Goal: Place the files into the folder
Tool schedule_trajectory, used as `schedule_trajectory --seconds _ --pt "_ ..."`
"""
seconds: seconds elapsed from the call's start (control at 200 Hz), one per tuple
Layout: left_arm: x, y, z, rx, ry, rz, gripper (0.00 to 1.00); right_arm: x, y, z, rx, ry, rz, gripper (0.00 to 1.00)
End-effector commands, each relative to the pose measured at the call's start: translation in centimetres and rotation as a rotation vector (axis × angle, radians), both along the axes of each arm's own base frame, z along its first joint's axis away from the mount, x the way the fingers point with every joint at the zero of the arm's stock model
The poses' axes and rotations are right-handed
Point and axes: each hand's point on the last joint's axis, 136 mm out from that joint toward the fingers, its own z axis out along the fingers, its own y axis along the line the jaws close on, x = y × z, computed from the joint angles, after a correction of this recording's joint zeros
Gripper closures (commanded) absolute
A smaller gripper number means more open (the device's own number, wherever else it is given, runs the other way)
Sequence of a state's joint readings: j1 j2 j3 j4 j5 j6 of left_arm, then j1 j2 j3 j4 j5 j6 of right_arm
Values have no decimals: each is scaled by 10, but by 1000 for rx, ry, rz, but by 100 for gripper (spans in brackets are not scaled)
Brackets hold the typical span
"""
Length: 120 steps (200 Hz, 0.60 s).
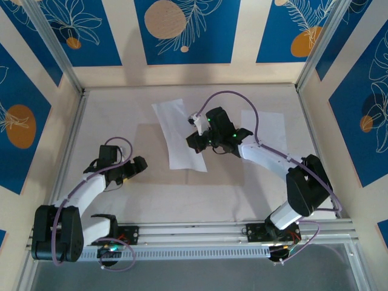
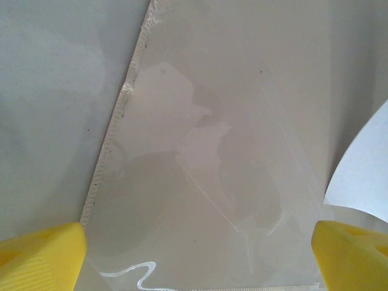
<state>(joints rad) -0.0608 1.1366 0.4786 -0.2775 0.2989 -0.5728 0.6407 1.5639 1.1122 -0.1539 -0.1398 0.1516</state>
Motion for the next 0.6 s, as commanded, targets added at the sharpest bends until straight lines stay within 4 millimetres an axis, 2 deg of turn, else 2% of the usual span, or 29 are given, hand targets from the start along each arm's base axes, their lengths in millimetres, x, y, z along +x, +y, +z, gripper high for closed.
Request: schedule_trajectory --seconds 0.0,0.35,0.595 --pt "2 1 2 -9 -5 -9 4 2 5 -3 27 16 19 100" --pt "1 1 0 -8 1 -13 5 16 4 -15 27 41 25 100" --pt "0 1 -1 -6 3 -12 4 21 15 -19 57 73 49 100"
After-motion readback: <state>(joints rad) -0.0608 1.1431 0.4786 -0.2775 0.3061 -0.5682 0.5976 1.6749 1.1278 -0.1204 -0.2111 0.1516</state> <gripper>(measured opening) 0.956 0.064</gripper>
